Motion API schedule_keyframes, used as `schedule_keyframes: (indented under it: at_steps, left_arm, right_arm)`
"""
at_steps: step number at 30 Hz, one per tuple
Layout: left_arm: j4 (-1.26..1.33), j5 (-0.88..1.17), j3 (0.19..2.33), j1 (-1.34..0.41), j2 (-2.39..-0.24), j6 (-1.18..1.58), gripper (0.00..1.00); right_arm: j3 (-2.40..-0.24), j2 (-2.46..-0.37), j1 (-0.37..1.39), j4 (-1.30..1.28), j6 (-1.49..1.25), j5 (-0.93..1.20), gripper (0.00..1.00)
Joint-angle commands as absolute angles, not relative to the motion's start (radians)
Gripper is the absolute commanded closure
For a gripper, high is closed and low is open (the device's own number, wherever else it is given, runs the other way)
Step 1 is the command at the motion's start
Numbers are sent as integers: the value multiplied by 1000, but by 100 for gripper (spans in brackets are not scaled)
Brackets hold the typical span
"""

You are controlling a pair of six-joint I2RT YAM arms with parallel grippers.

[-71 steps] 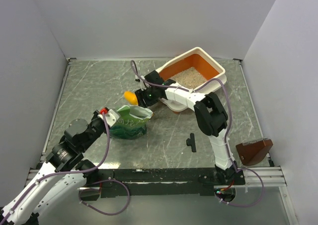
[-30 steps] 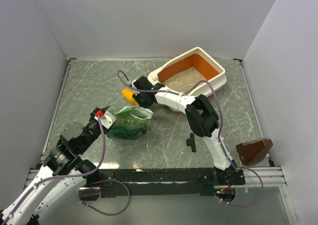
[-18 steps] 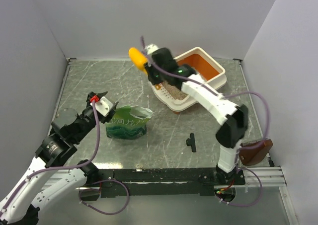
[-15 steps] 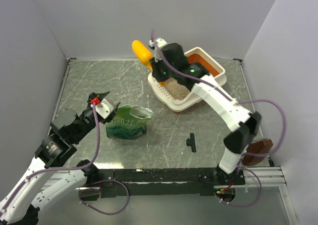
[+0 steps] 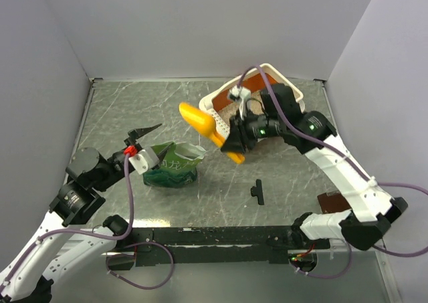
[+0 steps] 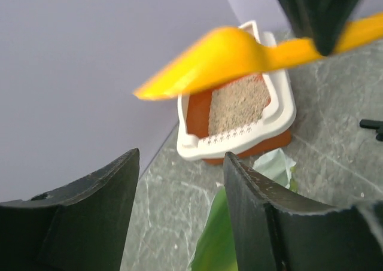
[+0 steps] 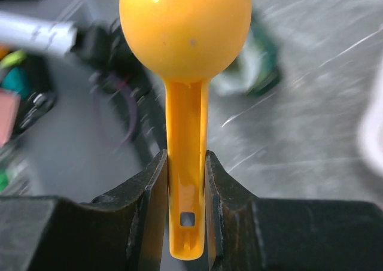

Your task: Fill the litter box with clean litter

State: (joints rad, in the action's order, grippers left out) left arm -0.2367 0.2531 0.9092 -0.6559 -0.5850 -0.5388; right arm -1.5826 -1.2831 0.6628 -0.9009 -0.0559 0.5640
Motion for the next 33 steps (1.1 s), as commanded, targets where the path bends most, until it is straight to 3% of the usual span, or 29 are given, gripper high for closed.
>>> schedule_keyframes:
  at_steps: [1,11,20,33]
  left_arm:
    - [-153,363,885,-658,-560,-557,35]
    - [-271,649,919,-657,-543,-566,35]
    - [-284,824,939,-658,-558,-517,36]
    - [-175,888,910,-657,-594,-456,37]
  right_arm:
    - [-1447,-1128,658,-943,-109,822,100]
    - [-1194,-916,663,-836,-149,1094,100]
    - [-1187,-946,681,-841,-127,1109,100]
    - [-1160,-1008,802,-718,-183,1068,100]
